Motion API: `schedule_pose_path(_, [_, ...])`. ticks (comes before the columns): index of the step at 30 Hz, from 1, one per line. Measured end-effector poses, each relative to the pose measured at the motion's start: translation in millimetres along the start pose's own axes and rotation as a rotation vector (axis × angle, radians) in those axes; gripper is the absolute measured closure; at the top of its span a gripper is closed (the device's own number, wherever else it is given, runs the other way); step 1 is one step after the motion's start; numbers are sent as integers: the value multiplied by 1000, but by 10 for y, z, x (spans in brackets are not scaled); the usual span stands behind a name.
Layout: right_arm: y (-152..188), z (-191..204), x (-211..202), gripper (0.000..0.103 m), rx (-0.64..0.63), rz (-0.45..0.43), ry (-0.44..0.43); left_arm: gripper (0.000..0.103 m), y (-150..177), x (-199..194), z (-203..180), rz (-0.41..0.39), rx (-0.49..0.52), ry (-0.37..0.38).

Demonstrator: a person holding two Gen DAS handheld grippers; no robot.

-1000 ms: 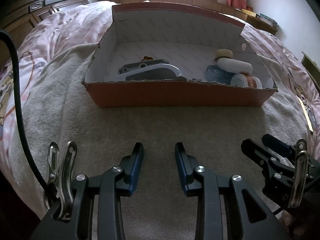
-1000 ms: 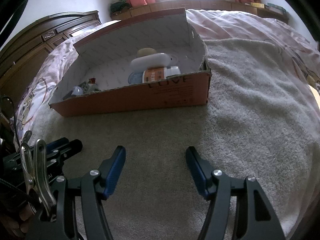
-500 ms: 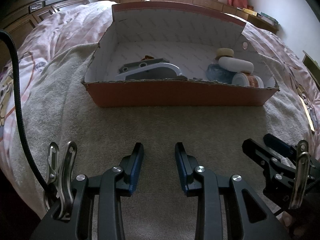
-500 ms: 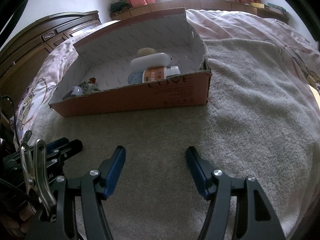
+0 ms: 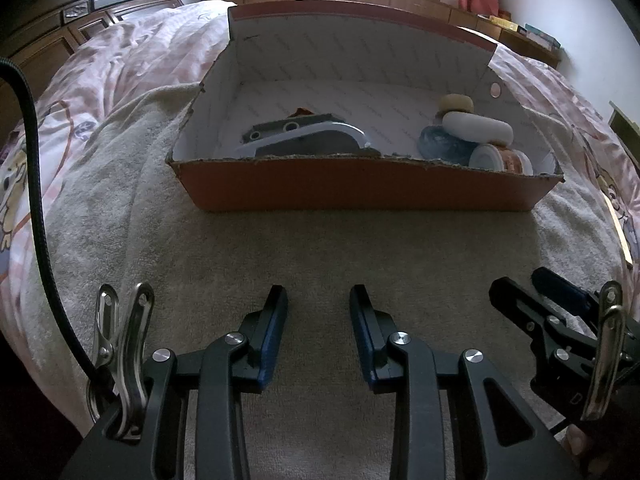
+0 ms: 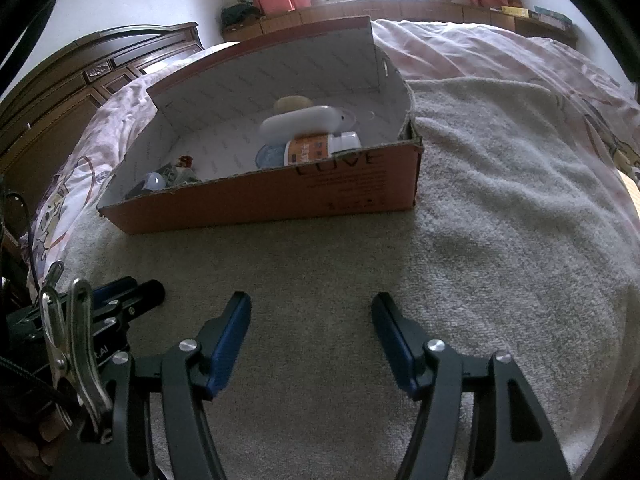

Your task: Organize rigid objects

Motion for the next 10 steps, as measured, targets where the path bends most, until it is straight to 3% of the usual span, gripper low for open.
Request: schedule_pose_path(10, [-6, 3, -1, 36, -3, -1, 2, 70, 1, 12, 4, 8, -4, -4])
Point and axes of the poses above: each gripper's, at about its wrist camera, not at the fingertips, and x roughly the way its jaws point, z to its left, y to its underside, the point moved 9 cm from there along x, roughly the way its jaws point, and after that the axes turned 12 degrees about -z, right-handed, at the moved point
